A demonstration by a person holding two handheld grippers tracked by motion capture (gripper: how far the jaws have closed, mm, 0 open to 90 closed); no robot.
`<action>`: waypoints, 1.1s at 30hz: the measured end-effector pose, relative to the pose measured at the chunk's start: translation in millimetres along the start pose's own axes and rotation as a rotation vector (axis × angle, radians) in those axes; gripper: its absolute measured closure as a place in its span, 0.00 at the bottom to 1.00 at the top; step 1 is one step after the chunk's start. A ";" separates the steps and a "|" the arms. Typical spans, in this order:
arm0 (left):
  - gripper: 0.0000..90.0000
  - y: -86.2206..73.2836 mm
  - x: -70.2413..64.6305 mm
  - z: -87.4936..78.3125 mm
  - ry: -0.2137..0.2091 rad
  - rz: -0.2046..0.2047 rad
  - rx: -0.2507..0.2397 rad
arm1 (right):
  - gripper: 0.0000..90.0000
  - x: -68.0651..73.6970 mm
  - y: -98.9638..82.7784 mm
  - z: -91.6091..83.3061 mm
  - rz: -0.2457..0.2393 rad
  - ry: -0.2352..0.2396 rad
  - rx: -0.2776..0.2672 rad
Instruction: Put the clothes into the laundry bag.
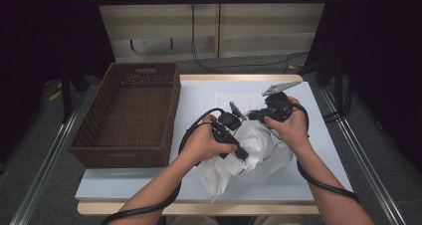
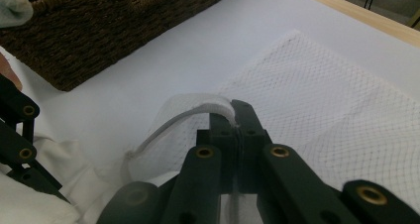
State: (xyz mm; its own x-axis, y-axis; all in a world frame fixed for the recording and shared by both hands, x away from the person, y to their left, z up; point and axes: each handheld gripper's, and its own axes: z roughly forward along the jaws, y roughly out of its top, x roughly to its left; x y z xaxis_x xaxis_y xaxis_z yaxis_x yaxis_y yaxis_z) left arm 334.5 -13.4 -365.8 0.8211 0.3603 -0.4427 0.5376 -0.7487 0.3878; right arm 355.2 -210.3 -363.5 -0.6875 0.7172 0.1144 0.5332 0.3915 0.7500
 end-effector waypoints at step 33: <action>0.72 -0.8 6.1 11.0 0.014 -0.046 -0.003 | 0.99 8.9 8.6 -5.6 -0.019 0.000 -0.007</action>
State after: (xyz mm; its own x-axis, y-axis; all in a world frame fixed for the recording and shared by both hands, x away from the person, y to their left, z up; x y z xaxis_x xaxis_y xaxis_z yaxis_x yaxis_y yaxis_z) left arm 336.9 -16.8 -377.7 0.7979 0.4022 -0.4490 0.5758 -0.7291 0.3700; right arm 350.9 -203.7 -352.4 -0.6974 0.7097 0.0996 0.5163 0.4012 0.7566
